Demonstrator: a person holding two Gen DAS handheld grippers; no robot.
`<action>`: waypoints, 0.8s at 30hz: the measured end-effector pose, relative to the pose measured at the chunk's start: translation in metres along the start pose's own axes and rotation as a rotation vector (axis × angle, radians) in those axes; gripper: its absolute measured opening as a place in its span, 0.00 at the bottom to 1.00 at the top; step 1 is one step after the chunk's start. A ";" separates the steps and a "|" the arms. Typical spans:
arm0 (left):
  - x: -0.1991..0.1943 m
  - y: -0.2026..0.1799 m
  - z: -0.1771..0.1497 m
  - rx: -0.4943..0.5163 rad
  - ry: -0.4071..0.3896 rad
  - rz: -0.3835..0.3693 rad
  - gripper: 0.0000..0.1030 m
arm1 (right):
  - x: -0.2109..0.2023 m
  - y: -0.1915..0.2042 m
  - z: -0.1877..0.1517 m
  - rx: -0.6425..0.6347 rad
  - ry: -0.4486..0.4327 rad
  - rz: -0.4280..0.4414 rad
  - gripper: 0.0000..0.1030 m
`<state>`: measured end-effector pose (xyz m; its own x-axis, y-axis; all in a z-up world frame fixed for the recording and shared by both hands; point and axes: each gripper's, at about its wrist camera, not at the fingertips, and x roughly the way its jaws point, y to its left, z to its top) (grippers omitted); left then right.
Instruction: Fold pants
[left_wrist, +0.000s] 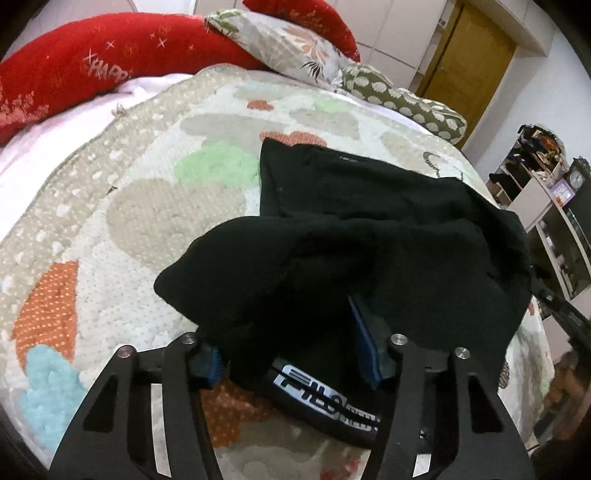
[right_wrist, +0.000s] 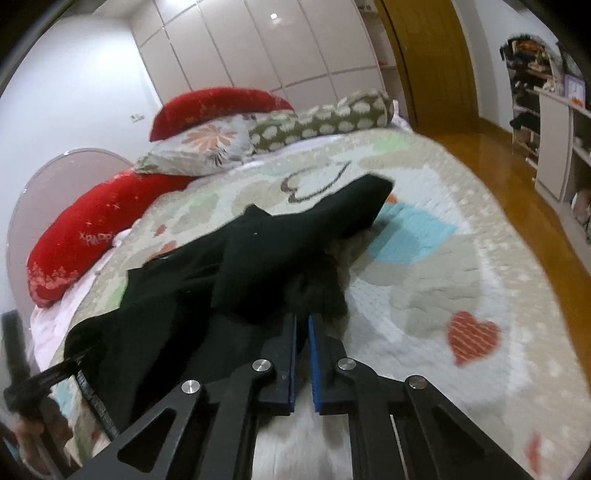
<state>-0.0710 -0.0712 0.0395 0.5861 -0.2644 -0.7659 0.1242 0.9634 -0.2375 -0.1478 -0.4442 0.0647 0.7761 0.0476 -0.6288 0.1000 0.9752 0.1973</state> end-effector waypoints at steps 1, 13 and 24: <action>-0.004 0.001 0.000 -0.003 -0.004 -0.011 0.51 | -0.016 -0.001 -0.002 -0.010 -0.024 -0.016 0.02; -0.005 0.001 -0.008 -0.013 0.022 -0.005 0.51 | 0.001 -0.012 -0.011 0.049 0.050 0.036 0.57; 0.019 0.000 -0.005 -0.036 0.053 0.014 0.54 | 0.069 -0.013 0.004 0.124 0.100 0.087 0.06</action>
<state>-0.0636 -0.0760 0.0223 0.5442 -0.2541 -0.7996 0.0867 0.9650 -0.2476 -0.0931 -0.4547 0.0213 0.7197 0.1583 -0.6760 0.1155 0.9328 0.3414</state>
